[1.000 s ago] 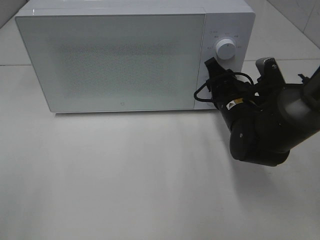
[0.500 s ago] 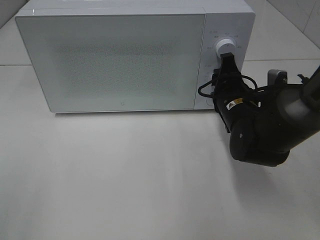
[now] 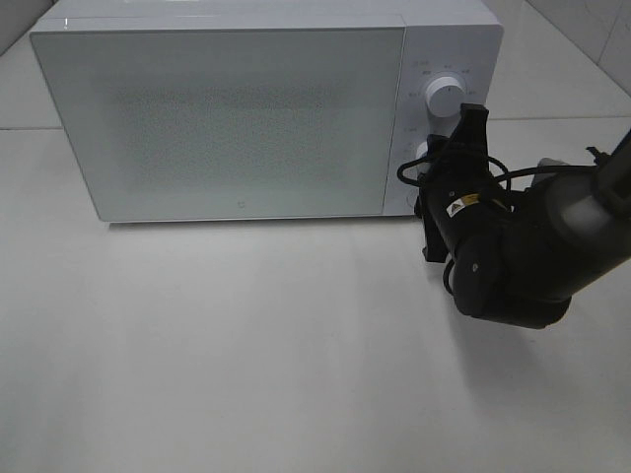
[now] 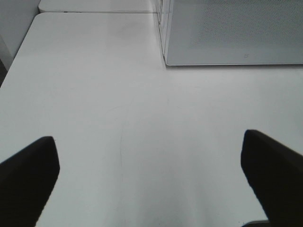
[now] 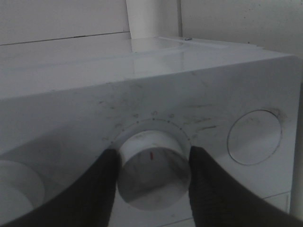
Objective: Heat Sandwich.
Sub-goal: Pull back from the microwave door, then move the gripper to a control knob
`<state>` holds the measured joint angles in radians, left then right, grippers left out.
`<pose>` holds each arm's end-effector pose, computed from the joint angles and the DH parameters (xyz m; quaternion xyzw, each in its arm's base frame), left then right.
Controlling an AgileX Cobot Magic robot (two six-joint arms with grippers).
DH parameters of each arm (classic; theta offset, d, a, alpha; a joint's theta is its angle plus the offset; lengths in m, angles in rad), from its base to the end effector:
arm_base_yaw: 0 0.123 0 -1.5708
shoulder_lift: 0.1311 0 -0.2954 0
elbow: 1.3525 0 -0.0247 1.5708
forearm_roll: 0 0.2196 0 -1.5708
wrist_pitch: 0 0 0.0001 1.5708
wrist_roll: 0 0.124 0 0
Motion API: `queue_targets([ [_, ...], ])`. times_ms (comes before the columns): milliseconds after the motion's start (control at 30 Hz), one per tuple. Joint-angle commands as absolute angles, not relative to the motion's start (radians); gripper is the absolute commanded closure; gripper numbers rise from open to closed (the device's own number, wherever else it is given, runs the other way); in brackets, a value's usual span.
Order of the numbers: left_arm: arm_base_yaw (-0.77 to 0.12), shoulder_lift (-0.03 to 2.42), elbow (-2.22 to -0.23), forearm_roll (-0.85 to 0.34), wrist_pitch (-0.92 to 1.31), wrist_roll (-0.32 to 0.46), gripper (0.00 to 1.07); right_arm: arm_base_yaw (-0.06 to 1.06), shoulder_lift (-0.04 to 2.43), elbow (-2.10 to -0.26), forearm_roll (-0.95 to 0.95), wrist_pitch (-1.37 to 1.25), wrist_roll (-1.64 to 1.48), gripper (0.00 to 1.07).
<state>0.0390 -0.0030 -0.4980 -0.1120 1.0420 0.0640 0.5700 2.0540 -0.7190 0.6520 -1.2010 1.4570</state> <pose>-0.0125 -0.0125 0.2492 0.0122 0.8466 -0.0286 0.5313 0.3449 0.1378 0.1506 0.5559 0.4947 0.4831 0.4614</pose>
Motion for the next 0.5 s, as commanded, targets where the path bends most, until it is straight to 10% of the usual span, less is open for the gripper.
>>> queue_targets([
  [33,0.041,-0.033,-0.495,-0.113,1.037,0.062,0.05,0.57,2.045,-0.733,0.607,-1.253,1.509,0.86],
  [500,0.041,-0.033,-0.495,-0.113,1.037,0.062,0.05,0.57,2.045,-0.733,0.573,-1.245,1.479,0.83],
])
